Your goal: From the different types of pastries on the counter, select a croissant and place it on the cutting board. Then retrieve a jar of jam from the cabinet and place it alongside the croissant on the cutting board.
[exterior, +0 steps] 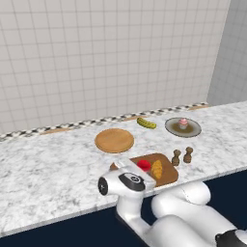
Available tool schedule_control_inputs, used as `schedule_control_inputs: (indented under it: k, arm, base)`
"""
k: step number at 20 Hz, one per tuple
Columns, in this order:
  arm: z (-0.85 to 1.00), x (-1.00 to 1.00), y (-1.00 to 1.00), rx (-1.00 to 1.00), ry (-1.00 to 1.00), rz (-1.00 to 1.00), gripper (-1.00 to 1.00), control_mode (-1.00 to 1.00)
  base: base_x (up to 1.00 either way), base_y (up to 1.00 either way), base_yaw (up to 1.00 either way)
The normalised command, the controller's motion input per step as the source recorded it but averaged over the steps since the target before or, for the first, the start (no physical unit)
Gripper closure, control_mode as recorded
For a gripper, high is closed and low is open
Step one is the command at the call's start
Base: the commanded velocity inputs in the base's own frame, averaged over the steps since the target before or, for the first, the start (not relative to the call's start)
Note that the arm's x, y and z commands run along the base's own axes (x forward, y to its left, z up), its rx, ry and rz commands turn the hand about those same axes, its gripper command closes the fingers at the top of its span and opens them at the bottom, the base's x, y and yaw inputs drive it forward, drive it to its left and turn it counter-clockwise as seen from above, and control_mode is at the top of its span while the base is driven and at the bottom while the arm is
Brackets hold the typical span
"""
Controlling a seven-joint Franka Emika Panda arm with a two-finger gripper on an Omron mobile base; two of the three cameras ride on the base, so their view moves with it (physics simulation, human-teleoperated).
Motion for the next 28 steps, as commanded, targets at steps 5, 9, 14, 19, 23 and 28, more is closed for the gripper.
schedule_control_inputs:
  k: [5, 9, 14, 19, 23, 28]
  arm:
    - [-0.39, 0.45, 0.31, 0.0, 0.11, 0.0, 1.0, -1.0]
    - [-0.58, 0.43, 0.5, 0.0, 0.03, 0.0, 1.0, -1.0]
    - [-0.51, 0.18, 0.31, 0.01, 0.0, -0.01, 1.0, -1.0]
    - [-0.11, 0.0, 0.16, 0.04, -0.02, 0.0, -1.0, -1.0]
    - [0.0, -0.26, 0.1, 0.0, 0.0, 0.0, -1.0, -1.0]
    - [0.11, -0.46, 0.03, 0.0, -0.01, 0.0, -1.0, -1.0]
  base:
    - [0.0, 0.0, 0.0]
    - [0.0, 0.0, 0.0]
    - [0.0, 0.0, 0.0]
    - [0.0, 0.0, 0.0]
    - [0.0, 0.0, 0.0]
    - [0.0, 0.0, 0.0]
